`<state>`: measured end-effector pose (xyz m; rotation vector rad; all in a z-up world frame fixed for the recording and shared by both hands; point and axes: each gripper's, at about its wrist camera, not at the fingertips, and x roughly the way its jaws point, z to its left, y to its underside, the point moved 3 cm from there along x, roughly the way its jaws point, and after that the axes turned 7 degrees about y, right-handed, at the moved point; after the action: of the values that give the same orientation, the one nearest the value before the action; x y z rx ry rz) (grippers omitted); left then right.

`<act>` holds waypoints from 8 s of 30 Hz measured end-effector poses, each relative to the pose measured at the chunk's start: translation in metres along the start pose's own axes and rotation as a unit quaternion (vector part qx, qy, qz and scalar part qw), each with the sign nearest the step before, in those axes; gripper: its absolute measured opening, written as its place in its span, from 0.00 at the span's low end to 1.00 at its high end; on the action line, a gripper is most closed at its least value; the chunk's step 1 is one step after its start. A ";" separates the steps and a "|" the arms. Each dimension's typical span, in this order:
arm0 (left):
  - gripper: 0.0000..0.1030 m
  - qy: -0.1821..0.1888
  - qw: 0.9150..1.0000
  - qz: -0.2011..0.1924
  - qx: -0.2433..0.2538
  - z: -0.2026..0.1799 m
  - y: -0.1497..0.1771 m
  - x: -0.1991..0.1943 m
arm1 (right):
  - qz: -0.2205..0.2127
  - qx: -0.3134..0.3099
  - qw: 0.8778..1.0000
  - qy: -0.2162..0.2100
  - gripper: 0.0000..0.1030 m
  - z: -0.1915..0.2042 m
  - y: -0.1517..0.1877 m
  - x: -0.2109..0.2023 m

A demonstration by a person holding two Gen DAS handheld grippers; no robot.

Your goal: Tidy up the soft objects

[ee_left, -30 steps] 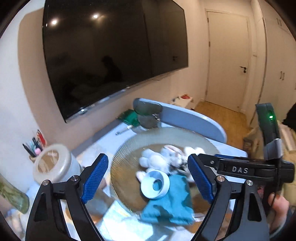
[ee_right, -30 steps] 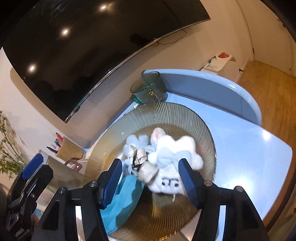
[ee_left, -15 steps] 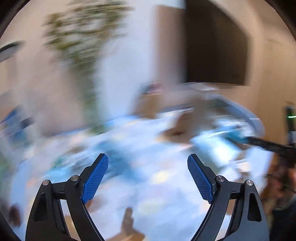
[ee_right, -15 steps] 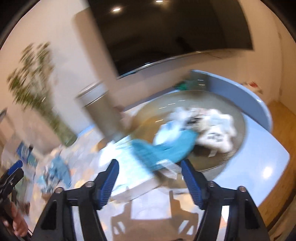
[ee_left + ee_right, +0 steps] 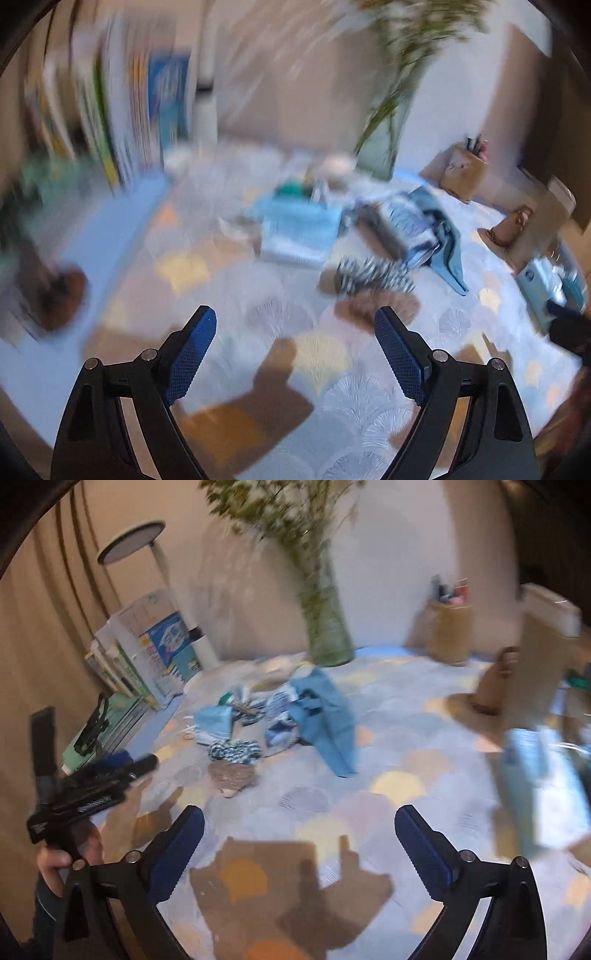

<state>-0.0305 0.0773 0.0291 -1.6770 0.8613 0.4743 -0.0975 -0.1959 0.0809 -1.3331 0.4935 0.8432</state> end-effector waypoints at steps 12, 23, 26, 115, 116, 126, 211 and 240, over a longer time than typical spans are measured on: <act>0.84 0.012 0.999 0.040 0.004 0.013 0.011 0.037 | 0.065 -0.039 0.992 0.105 1.00 -0.010 0.017 0.106; 0.90 -0.049 0.994 0.066 0.075 -0.010 0.018 0.052 | 0.087 -0.075 0.988 0.105 1.00 -0.006 0.017 0.113; 0.91 -0.055 0.992 0.068 0.087 -0.013 0.020 0.052 | 0.089 -0.078 0.988 0.103 1.00 -0.006 0.020 0.109; 0.49 0.089 0.991 0.003 0.099 -0.063 0.001 0.064 | 0.046 -0.097 0.988 0.114 0.78 0.005 0.009 0.077; 0.49 0.089 0.991 0.002 0.099 -0.063 0.001 0.064 | 0.038 -0.108 0.987 0.117 0.79 0.005 0.009 0.071; 0.49 0.088 0.991 0.003 0.100 -0.062 0.000 0.065 | 0.072 -0.114 0.987 0.092 0.76 -0.007 -0.008 0.113; 0.78 0.021 0.994 -0.097 0.041 -0.081 -0.053 -0.030 | -0.022 0.097 0.994 0.045 0.87 -0.059 -0.053 -0.058; 0.78 -0.017 0.999 -0.025 -0.042 0.056 -0.003 0.033 | 0.070 -0.043 0.988 0.130 1.00 0.025 0.005 0.131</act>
<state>-0.0001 0.1211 -0.0081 -1.7575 0.7811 0.5088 -0.0237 -0.1397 -0.0145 -1.5097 0.7692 0.8167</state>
